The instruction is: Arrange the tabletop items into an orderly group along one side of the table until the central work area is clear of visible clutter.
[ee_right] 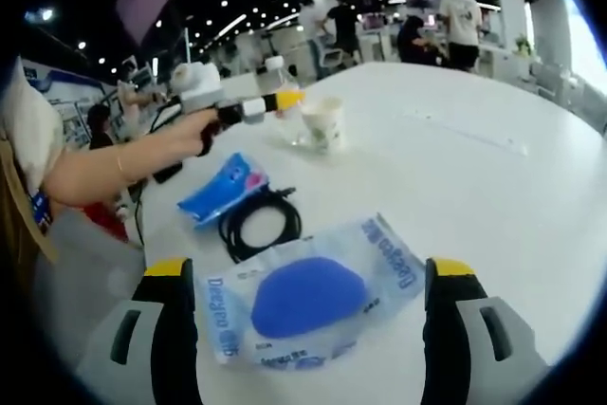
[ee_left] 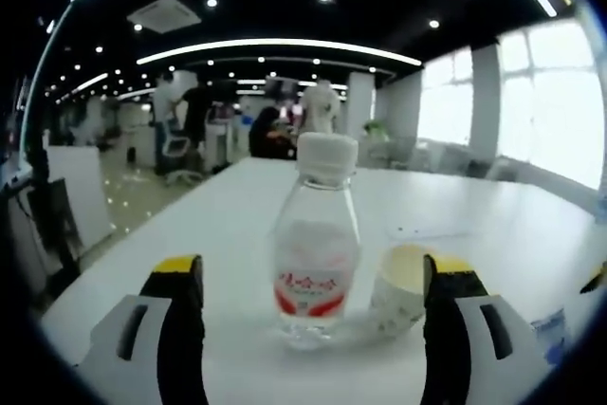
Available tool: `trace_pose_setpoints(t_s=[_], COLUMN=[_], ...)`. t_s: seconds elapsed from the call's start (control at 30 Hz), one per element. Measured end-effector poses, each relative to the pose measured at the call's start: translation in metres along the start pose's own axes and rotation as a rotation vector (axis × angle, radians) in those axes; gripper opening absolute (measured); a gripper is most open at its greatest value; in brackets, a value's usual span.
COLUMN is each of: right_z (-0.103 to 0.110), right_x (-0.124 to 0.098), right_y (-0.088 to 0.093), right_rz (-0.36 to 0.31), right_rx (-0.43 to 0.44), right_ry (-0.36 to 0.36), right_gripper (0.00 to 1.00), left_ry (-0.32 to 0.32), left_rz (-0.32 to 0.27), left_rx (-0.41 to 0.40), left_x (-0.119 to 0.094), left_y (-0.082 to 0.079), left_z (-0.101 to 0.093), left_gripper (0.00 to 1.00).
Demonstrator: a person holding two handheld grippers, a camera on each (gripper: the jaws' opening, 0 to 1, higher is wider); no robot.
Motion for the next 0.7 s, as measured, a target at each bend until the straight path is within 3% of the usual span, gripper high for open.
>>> trace_pose_setpoints(t_s=[0.7], right_z=[0.004], right_x=[-0.003], right_y=[-0.011], right_rz=[-0.059], right_rx=[0.023], right_ry=[-0.034], right_gripper=[0.99], left_ry=[0.102], left_rz=[0.063], left_rx=[0.105], left_x=[-0.034], left_y=[-0.002], left_z=[-0.012], left_gripper=[0.99])
Point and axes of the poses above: the point that each gripper's makers call its tool centre point, and the gripper's own axes: x roughly forward along the fingers, z roughly to its left, y roughly out of its underside, the point moved 5 cm from there along -x, roughly backward along the fingers, and after that the axes turned 5 degrees about z, right-handed, at the moved point
